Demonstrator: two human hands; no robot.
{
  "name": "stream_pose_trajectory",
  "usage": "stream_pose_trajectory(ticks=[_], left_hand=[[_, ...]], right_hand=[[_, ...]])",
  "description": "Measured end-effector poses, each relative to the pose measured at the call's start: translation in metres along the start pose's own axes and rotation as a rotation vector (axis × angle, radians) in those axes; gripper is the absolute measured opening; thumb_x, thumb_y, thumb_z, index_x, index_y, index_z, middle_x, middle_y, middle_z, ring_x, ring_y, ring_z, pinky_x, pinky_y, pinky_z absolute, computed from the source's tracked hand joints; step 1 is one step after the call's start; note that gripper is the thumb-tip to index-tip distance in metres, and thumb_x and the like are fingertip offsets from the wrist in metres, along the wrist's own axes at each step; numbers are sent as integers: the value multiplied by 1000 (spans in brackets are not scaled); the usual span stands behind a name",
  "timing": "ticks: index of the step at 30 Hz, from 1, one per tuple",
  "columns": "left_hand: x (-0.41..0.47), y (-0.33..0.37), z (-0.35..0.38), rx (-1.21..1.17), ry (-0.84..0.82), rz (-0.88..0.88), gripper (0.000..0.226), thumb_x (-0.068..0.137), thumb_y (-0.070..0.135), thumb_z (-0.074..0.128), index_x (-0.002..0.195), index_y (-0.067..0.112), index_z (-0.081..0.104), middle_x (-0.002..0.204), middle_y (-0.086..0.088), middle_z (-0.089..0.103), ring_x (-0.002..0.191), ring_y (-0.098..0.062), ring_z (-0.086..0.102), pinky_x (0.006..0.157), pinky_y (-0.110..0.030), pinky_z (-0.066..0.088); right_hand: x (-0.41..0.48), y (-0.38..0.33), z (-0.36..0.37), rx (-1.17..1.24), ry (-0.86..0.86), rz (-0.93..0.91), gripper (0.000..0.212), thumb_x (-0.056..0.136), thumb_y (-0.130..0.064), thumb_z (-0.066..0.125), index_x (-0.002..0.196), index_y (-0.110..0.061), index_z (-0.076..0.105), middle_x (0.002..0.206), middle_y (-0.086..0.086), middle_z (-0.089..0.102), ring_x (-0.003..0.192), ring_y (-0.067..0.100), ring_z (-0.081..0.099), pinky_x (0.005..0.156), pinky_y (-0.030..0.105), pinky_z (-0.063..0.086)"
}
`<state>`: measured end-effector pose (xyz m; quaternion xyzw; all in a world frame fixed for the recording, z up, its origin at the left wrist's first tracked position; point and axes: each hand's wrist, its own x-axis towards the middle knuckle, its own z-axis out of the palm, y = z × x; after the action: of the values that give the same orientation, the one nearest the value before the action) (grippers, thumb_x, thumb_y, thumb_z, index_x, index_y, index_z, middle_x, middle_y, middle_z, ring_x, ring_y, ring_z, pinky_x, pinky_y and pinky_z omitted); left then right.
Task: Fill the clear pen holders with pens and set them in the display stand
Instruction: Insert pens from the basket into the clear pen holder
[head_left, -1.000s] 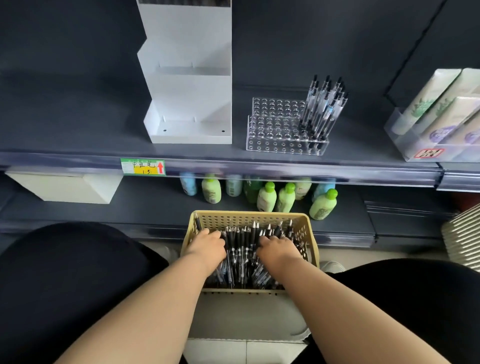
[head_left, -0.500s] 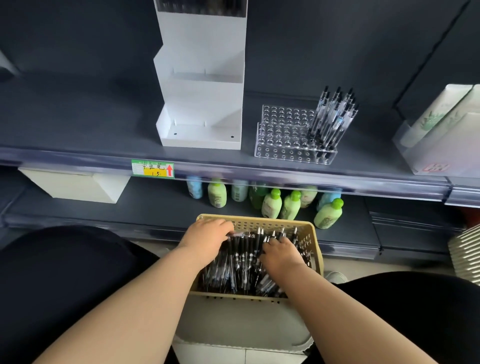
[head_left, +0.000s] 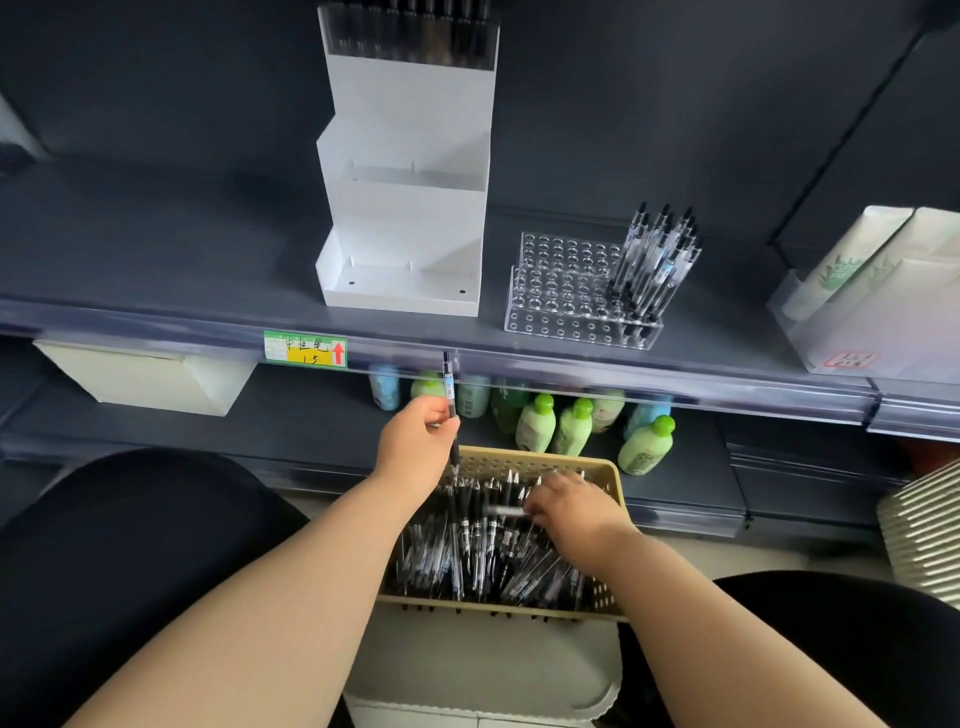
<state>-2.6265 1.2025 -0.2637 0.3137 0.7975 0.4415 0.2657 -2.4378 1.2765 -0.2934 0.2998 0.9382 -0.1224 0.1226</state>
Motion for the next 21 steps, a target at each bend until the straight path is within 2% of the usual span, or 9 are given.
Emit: stream_pose_trajectory(ticks=[2,4,6,10,13,15,18,19,21], left_hand=[[0,4,2,-44,16,-1,19,89,19,59,108,21,61,101,8,63,88,-5,57,75,-19,39],[1,9,4,-60,27,12,14,89,21,61,102,25,61,95,12,61,83,1,55,69,-14,39],[0,14,7,-60,26,28,12,88,22,61,99,28,59,90,17,58,80,7,52,65,-10,36],[-3,27,14,-76,13,64,16,88,22,62,104,24,62,93,16,62,84,4,55,67,-10,37],[-4,40,20,-71,-3,124,18,87,23,62,105,24,63,96,15,64,87,2,56,68,-8,37],[-2,52,23,-79,-11,178,18,86,23,63,104,26,63,94,18,64,88,3,58,71,-10,40],[5,74,26,-111,-7,259,16,85,24,65,98,33,62,88,23,63,84,9,58,72,-10,44],[9,81,27,-131,-1,280,17,84,24,66,98,33,61,87,24,63,82,12,58,70,-6,43],[16,95,30,-183,10,312,19,84,23,67,101,31,62,87,24,63,81,16,57,67,0,41]], right_hand=[[-1,1,-9,288,146,70,22,95,-28,50,116,-24,54,115,-4,53,102,12,50,89,27,43],[-1,0,-17,497,251,115,13,93,-30,53,106,-27,53,98,-10,55,81,4,52,70,14,41],[-1,-2,-25,661,333,147,10,91,-29,57,94,-32,48,84,-13,54,72,3,52,60,10,40],[4,-2,-42,856,463,200,18,88,-23,60,85,-35,46,81,-10,59,71,2,56,69,20,47],[5,-1,-60,975,533,198,22,87,-15,61,85,-32,47,76,-11,58,65,-5,54,62,13,43],[5,2,-77,1014,564,193,16,87,-15,61,87,-28,50,76,-9,63,69,-2,59,65,22,49],[3,9,-110,1019,618,148,3,87,-18,58,87,-19,56,83,7,68,82,27,65,79,49,53],[2,12,-122,997,649,136,5,87,-20,57,88,-14,57,84,11,68,81,32,64,79,53,51],[2,18,-148,925,721,121,13,88,-22,57,87,-9,58,79,11,68,77,31,64,74,52,52]])
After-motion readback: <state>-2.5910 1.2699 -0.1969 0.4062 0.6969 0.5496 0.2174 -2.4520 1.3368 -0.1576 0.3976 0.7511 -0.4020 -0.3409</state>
